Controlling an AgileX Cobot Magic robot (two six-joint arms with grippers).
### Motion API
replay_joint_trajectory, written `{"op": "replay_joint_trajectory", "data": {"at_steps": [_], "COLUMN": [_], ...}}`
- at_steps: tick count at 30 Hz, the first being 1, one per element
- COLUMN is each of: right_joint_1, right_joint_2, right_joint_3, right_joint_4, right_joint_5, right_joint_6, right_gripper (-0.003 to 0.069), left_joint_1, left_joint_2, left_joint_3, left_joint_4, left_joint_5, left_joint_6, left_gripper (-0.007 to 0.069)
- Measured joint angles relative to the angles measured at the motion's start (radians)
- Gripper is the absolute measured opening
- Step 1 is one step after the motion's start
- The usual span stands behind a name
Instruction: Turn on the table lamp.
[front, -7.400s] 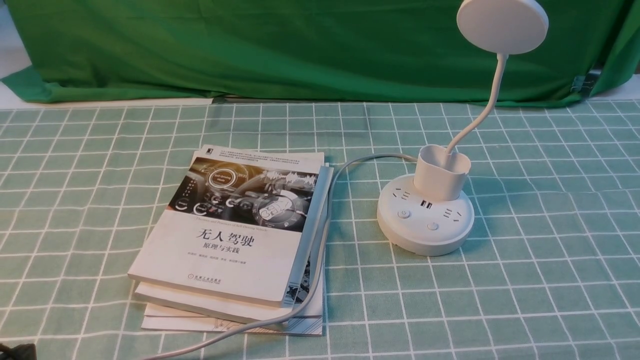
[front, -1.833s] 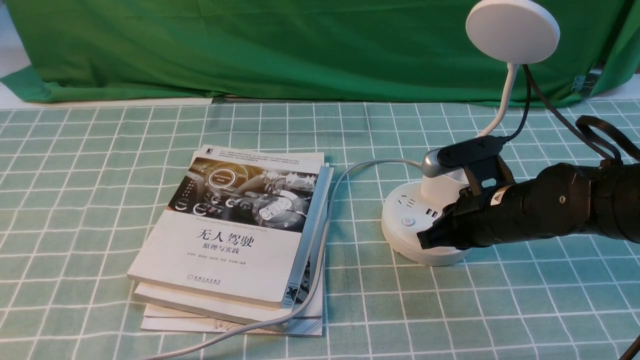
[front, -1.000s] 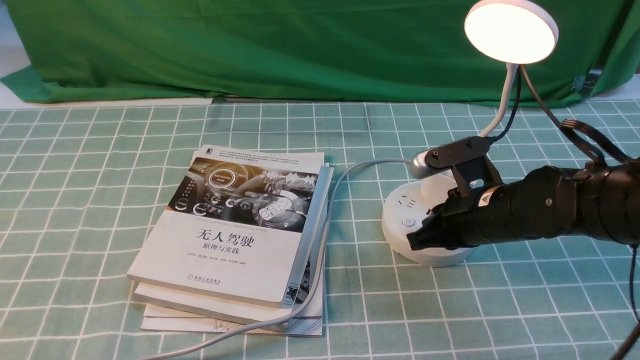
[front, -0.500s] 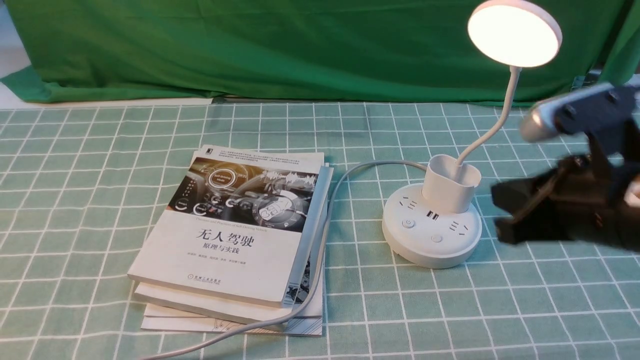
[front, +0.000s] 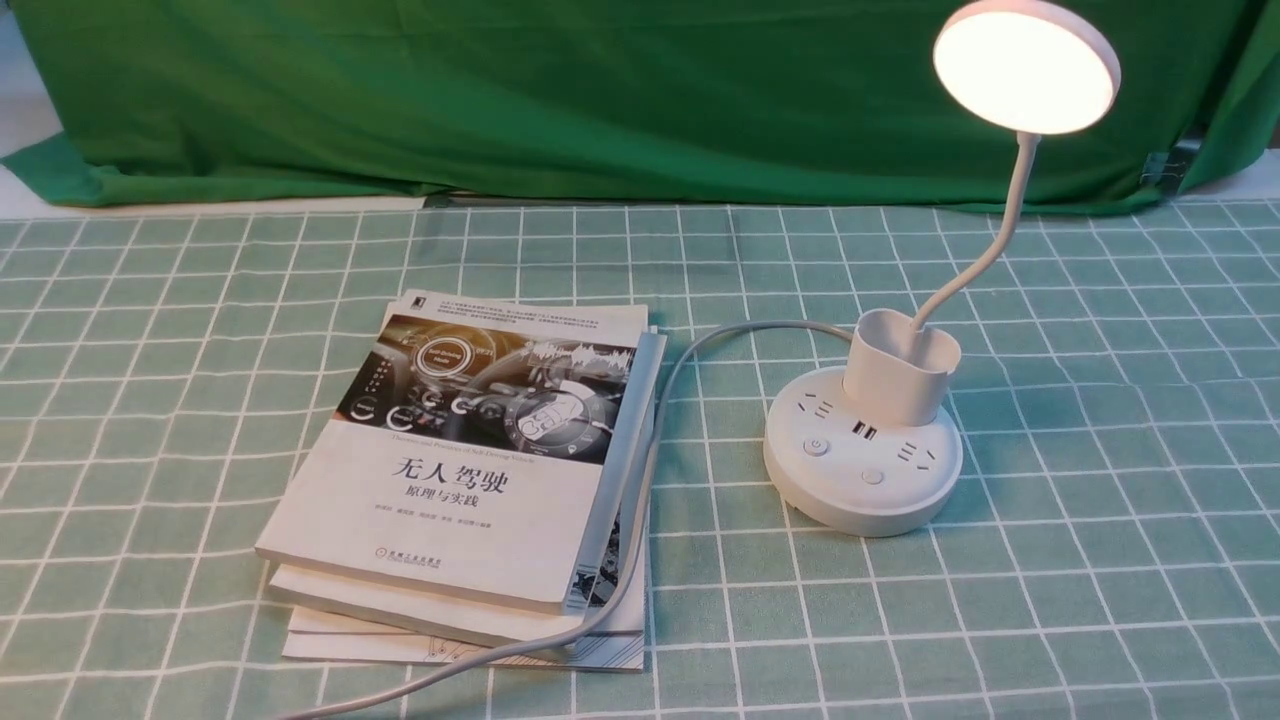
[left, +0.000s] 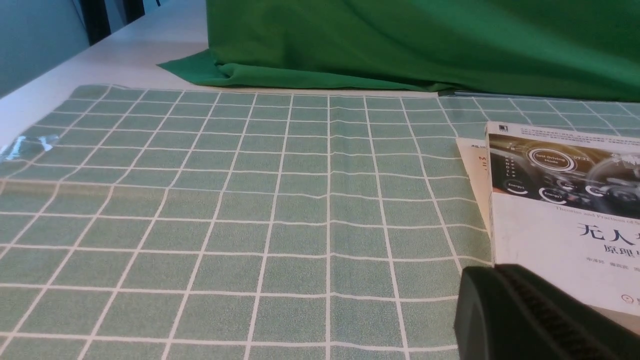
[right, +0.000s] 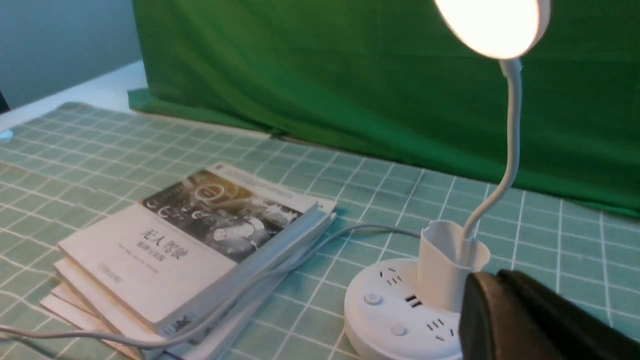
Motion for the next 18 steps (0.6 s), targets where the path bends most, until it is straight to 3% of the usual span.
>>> {"op": "replay_joint_trajectory", "data": {"at_steps": [7,12,18], "right_joint_1": [0.000,-0.003,-0.131], "right_joint_2": [-0.154,-0.180,-0.181], "right_joint_3": [0.092,0.128,0.243], "right_joint_4": [-0.009,-0.105,-0.284], "right_joint_5": [0.017,-0.001,-0.153], "right_joint_6": [-0.012,-0.010,0.155], "right_gripper": [0.0074,0.0094,0.0115], "left_joint_1": [0.000,0.000,0.000], "left_joint_2": [0.000,0.000,0.000], "left_joint_3": [0.000,0.000,0.000], "left_joint_4": [0.000,0.000,0.000], "left_joint_5": [0.000,0.000,0.000], "left_joint_6": [0.000,0.000,0.000], "left_gripper": [0.0021,0.0021,0.0021]}}
